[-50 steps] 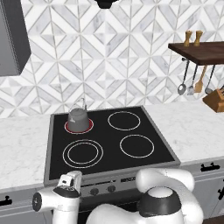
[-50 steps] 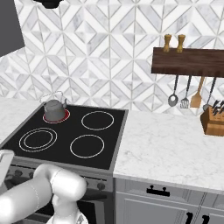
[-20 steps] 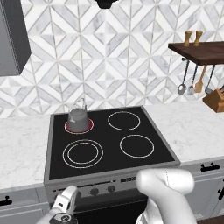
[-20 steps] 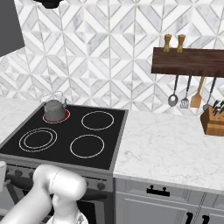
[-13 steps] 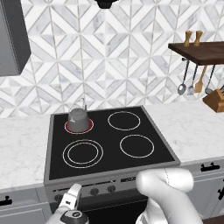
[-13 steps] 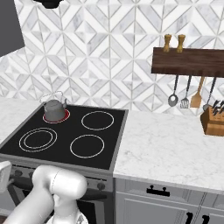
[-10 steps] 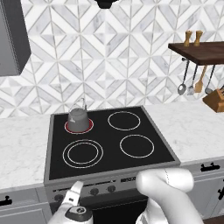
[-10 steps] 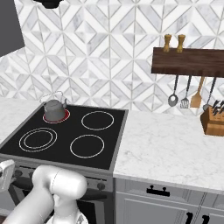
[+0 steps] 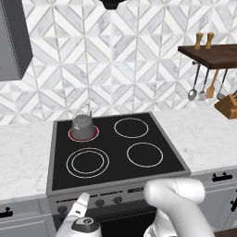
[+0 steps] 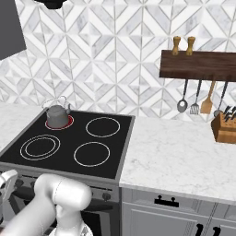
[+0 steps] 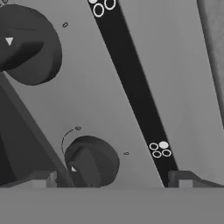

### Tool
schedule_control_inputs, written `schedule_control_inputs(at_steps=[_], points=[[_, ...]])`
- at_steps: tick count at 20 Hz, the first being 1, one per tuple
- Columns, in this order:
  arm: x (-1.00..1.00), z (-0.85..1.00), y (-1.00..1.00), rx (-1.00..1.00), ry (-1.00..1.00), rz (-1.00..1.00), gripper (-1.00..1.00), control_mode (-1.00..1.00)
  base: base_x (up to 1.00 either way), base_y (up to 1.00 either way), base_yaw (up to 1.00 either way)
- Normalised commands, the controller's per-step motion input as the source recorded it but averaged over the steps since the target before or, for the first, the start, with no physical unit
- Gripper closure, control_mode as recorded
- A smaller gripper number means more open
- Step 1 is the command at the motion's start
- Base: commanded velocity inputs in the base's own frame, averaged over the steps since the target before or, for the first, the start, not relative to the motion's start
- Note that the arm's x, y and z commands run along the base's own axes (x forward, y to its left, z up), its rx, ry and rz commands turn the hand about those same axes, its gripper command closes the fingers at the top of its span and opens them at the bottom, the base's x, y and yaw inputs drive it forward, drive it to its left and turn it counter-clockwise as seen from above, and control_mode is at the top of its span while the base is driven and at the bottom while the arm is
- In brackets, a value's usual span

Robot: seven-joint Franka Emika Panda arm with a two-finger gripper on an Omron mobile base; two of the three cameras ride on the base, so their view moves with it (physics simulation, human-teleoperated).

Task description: Turn off the rear left burner of the stove.

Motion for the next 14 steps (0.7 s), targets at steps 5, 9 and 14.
schedule_control_inputs(at_steps=[5,9,14], points=[[0.12,-0.44,0.13,0.00,0.00,0.00,-1.00,-1.00,0.00,0.00,0.00],[0.22,-0.28,0.00,0.00,0.00,0.00,-1.00,-1.00,0.00,0.00,0.00],[0.22,-0.14,0.00,0.00,-0.01,0.01,-1.00,-1.00,0.00,0.00,0.00]])
